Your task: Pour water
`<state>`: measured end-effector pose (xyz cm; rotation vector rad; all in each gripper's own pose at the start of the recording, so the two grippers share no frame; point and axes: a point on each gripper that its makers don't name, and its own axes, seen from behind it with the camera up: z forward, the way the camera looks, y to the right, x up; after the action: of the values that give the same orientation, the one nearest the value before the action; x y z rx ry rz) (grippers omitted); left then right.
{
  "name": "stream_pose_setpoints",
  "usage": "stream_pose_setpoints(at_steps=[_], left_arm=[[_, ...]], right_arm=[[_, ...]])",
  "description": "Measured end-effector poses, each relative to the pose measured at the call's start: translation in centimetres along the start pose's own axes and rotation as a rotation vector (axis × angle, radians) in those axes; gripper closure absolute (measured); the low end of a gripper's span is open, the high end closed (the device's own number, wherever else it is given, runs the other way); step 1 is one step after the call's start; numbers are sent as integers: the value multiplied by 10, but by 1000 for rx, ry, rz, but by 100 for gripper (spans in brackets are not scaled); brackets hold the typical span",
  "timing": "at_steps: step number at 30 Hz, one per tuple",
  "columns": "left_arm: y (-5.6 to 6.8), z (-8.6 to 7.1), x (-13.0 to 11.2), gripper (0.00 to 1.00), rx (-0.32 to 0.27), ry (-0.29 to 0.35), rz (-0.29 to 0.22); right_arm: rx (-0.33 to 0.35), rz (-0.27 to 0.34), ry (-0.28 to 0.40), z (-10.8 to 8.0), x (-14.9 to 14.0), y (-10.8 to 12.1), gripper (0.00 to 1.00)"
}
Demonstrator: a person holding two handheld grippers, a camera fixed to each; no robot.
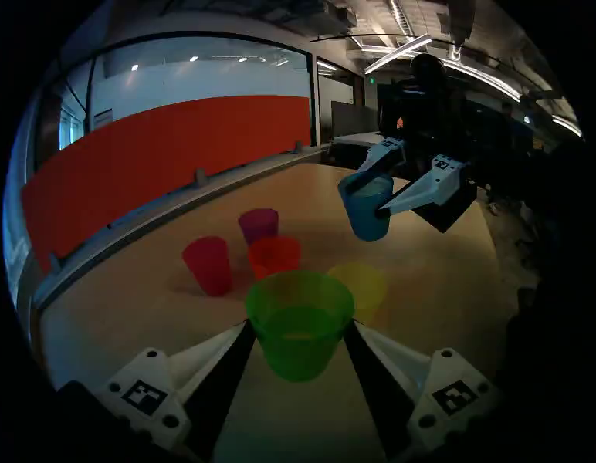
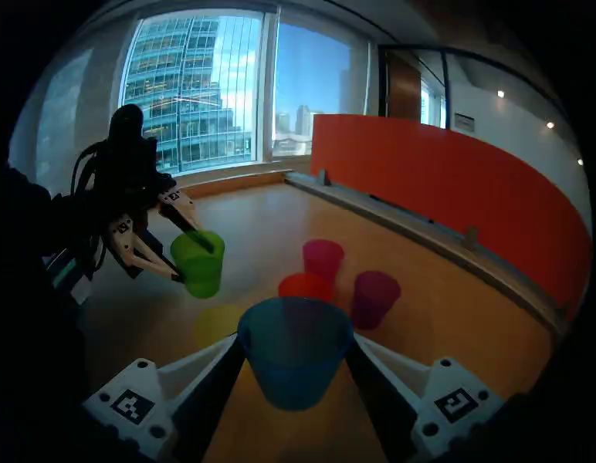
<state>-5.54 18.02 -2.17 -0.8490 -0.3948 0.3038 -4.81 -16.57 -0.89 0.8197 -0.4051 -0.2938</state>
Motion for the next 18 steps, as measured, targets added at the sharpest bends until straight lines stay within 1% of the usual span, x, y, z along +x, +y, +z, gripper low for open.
stream_pose_setpoints(at_steps=[12, 18], left_arm=[[6, 6, -17, 18, -24, -50, 3], [7, 10, -25, 18, -32, -76, 3]], right_arm=[[22, -11, -63, 6, -34, -10, 9], [25, -1, -88, 9, -47, -12, 9]])
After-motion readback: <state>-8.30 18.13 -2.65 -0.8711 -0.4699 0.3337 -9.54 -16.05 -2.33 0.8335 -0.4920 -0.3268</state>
